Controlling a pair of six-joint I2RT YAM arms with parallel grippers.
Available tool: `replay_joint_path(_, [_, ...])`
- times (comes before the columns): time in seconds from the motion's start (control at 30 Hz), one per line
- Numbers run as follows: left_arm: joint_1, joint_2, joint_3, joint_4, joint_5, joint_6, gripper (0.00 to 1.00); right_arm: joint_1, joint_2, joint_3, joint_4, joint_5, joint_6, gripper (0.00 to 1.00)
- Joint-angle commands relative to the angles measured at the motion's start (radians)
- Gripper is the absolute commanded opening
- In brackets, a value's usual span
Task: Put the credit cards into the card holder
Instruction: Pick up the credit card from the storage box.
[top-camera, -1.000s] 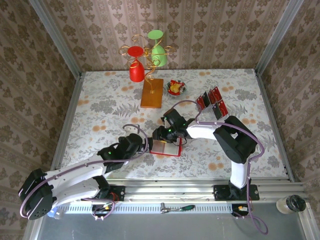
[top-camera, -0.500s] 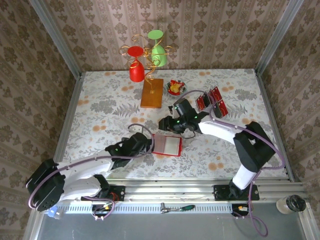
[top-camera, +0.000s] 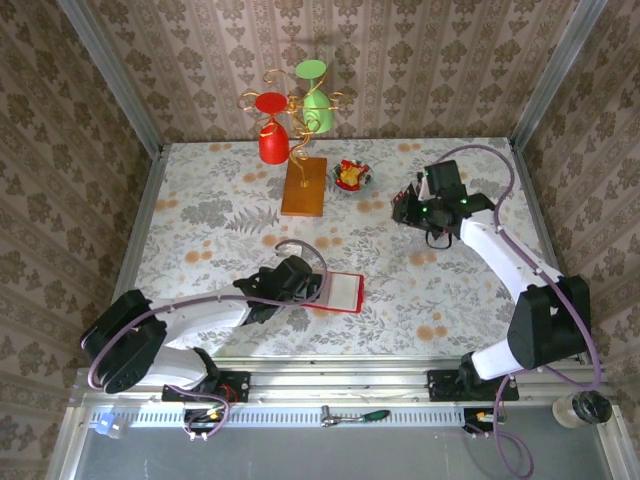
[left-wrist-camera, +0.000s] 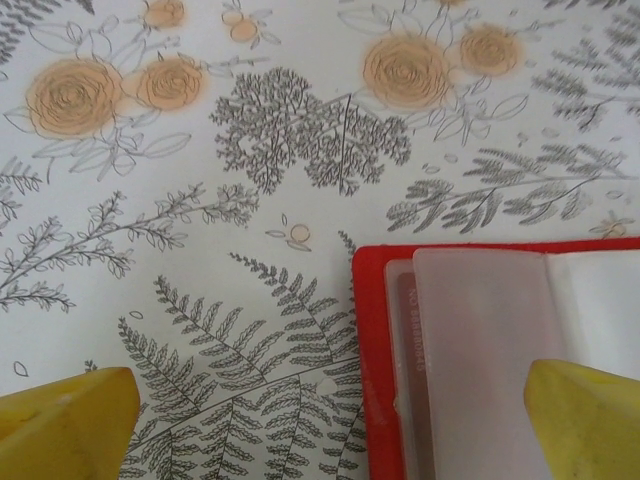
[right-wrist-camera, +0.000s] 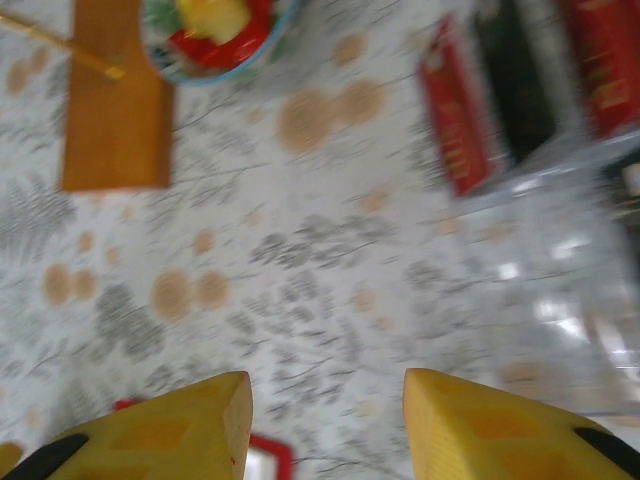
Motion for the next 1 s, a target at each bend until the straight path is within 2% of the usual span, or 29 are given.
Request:
replay_joint_path(0.0, [0.009,0.024,0.018,0.004,-0.012,0.015,1.00,-0.026,-0.010,0.047,-0.128,0.129,-0.110,0.42])
replay_joint_path(0.23, [0.010,0.032,-0.023,0.002,-0.038,-0.013,1.00,-0.034,0.084,0.137,-0.192,0.264,-0.192,0.30])
replay_joint_path(0.47, [0.009,0.012,-0.051,0.010,-0.041,-0.028,1.00,-0.036,0.184,0.220,-0.230,0.404,-0.250,0.27])
replay_joint_path(0.73, [0.010,-0.003,-0.060,0.009,-0.043,-0.032,1.00,-0.039,0.286,0.307,-0.267,0.452,-0.296,0.24])
replay_joint_path(0.97, [0.010,-0.021,-0.066,0.010,-0.043,-0.035,1.00,-0.048,0.331,0.303,-0.268,0.447,-0.299,0.23])
